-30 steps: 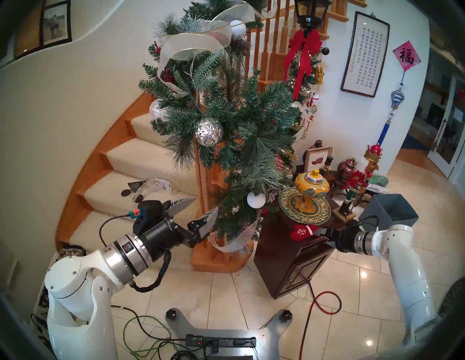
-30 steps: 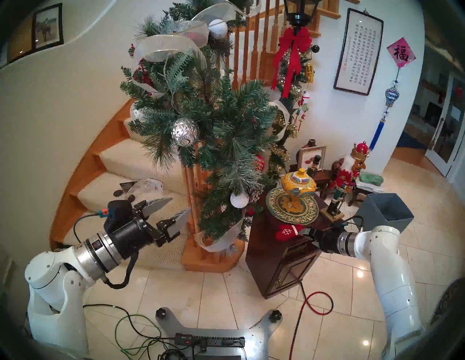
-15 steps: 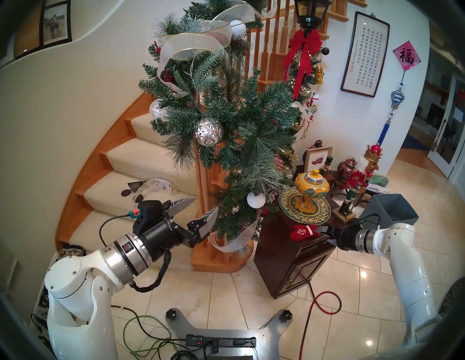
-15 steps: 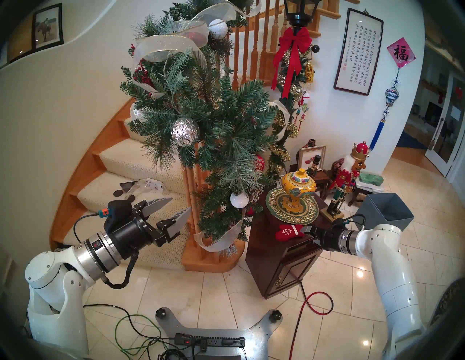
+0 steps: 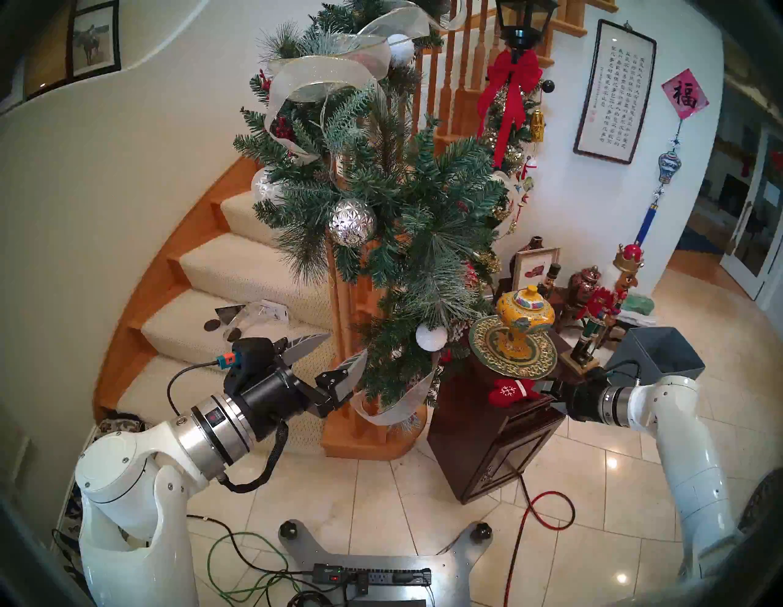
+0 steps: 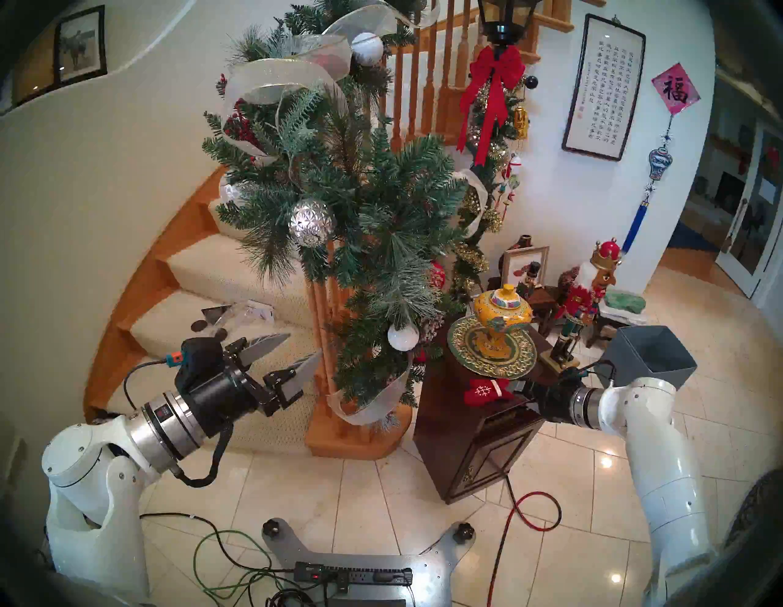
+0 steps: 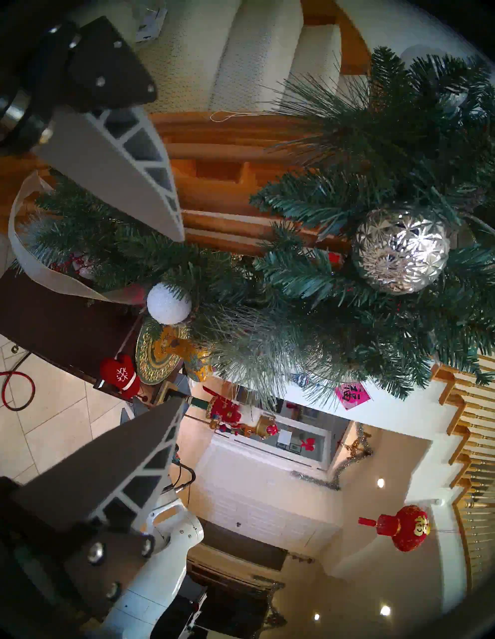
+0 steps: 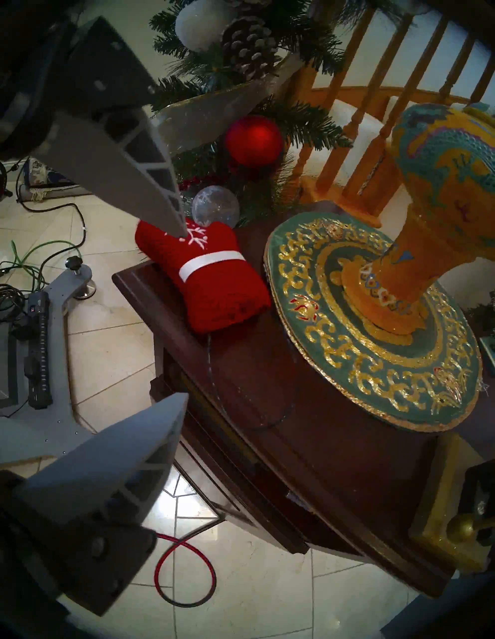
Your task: Hang the ornament onto the Christmas-tree-style decoration
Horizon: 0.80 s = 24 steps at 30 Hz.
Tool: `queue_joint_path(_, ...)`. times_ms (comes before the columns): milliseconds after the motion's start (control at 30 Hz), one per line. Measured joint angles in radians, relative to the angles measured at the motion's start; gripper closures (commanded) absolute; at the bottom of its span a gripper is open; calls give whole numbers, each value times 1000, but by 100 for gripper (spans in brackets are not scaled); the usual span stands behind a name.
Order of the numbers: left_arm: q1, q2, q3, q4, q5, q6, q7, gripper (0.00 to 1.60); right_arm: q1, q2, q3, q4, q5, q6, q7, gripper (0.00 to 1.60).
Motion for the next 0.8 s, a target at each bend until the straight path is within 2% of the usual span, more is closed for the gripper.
queue_joint_path(300,0,0,0,0,0,0,0,0,12,0,-9,23,-2,-2,0,16)
queue_joint_path(533,0,0,0,0,0,0,0,0,27,0,-21,44,-5,-4,0,25)
queue_joint_path(800,0,0,0,0,0,0,0,0,48,0,-38,66,-10,-9,1,24)
